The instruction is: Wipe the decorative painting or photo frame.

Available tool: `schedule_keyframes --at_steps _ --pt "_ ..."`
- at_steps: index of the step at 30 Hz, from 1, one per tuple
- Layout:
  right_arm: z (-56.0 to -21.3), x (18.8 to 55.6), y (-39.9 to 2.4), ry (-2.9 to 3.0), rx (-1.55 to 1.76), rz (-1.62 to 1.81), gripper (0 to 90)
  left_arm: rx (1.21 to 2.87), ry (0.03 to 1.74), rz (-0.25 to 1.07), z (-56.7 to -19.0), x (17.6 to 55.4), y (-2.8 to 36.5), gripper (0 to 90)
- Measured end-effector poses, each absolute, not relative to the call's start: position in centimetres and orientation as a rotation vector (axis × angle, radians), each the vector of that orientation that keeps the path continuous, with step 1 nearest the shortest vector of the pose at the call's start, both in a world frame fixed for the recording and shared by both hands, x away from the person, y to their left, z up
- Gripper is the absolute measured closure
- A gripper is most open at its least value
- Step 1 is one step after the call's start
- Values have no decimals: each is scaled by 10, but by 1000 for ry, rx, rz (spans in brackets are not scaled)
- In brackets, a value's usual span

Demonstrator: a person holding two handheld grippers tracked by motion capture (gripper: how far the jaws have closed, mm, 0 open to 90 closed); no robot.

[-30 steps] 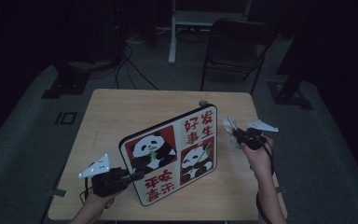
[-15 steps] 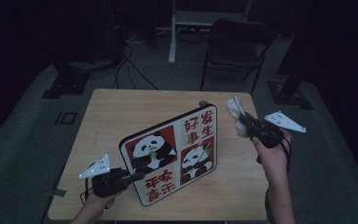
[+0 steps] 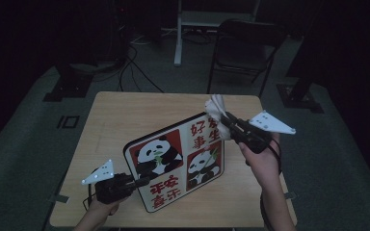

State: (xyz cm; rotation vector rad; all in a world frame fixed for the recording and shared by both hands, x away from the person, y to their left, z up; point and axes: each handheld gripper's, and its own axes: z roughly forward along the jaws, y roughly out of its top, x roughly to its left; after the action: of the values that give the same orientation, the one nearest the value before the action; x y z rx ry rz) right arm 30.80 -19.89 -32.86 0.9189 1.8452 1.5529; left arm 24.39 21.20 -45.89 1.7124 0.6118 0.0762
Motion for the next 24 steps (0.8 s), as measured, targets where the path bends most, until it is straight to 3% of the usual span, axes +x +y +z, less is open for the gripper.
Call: schedule_keyframes --at_steps 24 --pt "-379 314 -190 1957 962 1361 801 1716 594 83 -460 245 212 788"
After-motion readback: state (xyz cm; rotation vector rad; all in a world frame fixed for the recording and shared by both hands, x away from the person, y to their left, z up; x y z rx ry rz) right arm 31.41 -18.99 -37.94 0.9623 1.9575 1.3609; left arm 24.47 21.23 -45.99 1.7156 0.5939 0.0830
